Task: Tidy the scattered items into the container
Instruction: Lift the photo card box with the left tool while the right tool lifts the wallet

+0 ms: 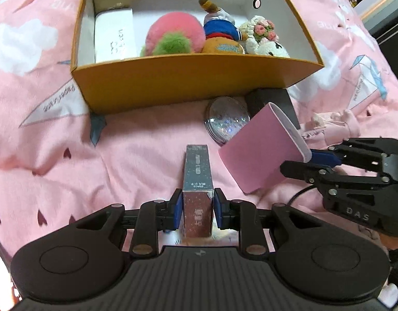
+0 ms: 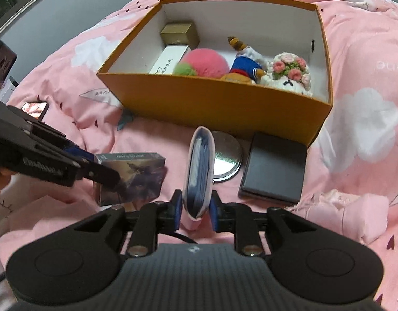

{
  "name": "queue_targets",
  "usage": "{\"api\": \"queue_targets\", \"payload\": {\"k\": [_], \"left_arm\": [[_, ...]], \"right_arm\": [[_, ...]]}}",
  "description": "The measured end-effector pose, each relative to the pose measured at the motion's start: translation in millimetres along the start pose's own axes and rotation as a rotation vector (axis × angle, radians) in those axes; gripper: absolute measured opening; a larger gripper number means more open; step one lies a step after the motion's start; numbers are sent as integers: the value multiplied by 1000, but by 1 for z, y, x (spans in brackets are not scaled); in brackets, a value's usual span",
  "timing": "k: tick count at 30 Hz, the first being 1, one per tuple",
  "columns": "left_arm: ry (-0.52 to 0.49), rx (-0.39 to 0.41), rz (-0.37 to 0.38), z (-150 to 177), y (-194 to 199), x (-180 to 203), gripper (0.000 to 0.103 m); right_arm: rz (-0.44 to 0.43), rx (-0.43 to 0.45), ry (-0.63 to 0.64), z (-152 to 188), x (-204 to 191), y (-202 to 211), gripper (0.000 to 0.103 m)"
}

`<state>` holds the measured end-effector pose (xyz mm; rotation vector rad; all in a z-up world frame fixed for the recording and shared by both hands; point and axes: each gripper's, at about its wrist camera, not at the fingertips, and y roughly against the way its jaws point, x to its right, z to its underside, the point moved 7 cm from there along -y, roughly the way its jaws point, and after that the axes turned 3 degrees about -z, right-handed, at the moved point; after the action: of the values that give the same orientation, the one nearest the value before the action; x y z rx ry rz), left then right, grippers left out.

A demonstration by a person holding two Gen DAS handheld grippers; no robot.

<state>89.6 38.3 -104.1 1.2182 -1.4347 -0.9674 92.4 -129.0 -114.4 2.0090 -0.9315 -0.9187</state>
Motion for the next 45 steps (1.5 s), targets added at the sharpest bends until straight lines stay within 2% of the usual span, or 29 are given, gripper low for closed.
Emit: {"api": "queue_targets", "payload": {"k": [2, 9, 12, 21, 24, 28, 32, 35, 39, 45], "left_arm": [[-16, 4, -12, 1, -1, 4, 27], [-71, -21, -52, 23, -2, 9, 29], [-97, -35, -64, 33, -3, 12, 29], [-133, -67, -39, 45, -7, 12, 31], [-98, -76, -11, 50, -12, 7, 31], [-47, -29, 5, 52, -7, 2, 29], [-68, 46, -30, 43, 8, 4, 26], [-72, 94, -12, 27, 22, 5, 26], [-63, 111, -12, 7, 22, 10, 26], [-46, 81, -33, 0, 0, 13, 26]], "right_arm": [[3, 6, -5, -5, 2, -1, 36], [19, 20, -2, -20, 8, -7, 36], [21, 10, 10, -21, 8, -9, 27], [1, -4, 28, -7, 2, 1, 24], [2, 1, 24, -5, 1, 2, 24], [7, 6, 35, -4, -3, 3, 22], [2, 31, 37, -5, -5, 11, 20], [17, 57, 27, -11, -4, 14, 19], [43, 90, 23, -20, -4, 13, 19], [18, 43, 14, -13, -5, 1, 19]]}}
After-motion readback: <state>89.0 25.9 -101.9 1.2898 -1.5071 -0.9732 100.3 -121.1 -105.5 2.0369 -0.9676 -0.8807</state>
